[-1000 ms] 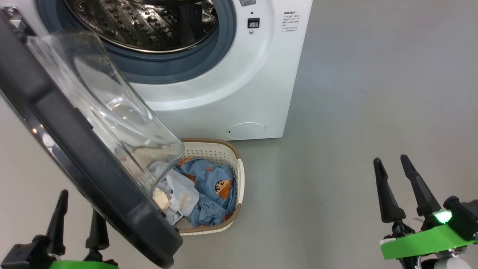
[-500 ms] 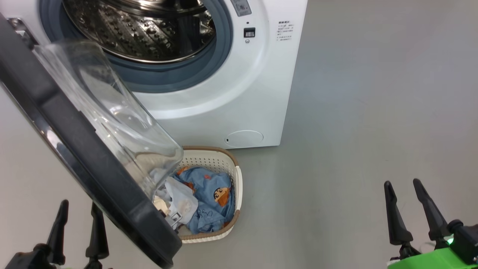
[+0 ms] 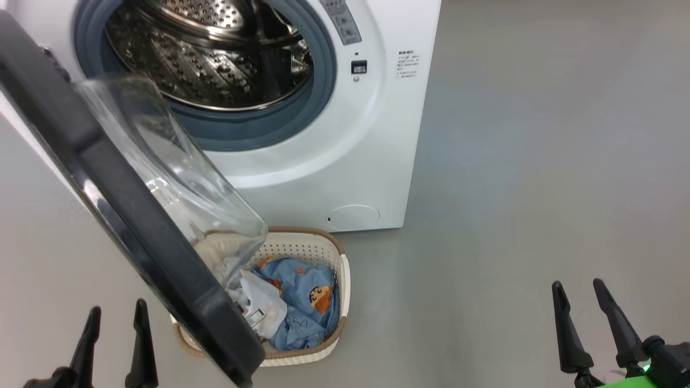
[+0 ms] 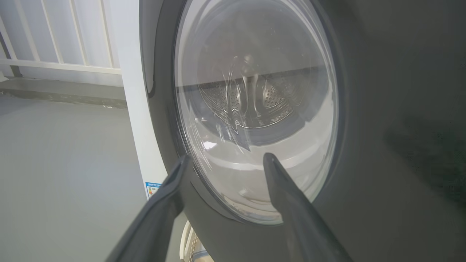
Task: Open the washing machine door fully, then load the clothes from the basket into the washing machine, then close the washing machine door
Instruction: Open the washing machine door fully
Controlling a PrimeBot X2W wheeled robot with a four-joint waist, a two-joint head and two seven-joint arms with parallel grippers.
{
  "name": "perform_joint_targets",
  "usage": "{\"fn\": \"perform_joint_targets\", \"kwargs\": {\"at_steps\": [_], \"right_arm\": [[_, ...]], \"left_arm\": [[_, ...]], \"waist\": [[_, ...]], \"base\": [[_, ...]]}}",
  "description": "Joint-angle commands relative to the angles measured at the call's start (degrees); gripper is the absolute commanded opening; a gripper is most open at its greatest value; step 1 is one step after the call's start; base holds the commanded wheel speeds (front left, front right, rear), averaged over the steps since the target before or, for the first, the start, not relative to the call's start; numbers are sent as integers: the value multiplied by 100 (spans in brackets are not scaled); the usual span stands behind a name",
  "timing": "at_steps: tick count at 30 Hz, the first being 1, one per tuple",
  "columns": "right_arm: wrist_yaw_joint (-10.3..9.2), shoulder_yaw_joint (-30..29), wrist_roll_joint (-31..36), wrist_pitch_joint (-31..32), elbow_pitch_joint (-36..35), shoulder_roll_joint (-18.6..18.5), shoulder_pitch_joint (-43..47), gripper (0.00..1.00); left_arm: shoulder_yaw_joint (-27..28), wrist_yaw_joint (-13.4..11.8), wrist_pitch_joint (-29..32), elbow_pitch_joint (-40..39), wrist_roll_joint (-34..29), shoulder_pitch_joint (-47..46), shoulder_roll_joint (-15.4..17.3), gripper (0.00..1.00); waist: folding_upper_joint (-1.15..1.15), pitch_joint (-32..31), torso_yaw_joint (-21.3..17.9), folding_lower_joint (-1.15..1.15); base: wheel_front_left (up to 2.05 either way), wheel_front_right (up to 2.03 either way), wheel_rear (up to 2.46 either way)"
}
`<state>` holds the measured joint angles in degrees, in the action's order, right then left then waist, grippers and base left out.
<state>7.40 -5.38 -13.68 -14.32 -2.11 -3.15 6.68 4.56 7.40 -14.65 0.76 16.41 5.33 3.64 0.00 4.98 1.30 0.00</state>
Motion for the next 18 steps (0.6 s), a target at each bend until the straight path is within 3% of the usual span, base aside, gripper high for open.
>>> {"fn": "perform_joint_targets", "kwargs": {"at_steps": [1, 18], "right_arm": [[9, 127, 65, -68, -151, -30, -1, 100], [9, 87, 85, -68, -205, -21, 75, 100]], "left_arm": [[231, 9, -35, -106, -46, -33, 54, 100], [270, 9, -35, -126, -56, 50, 21, 100]], "waist": [[0, -86, -17, 0], [0, -162, -37, 0]], "base": [[0, 0, 0], [0, 0, 0]]}}
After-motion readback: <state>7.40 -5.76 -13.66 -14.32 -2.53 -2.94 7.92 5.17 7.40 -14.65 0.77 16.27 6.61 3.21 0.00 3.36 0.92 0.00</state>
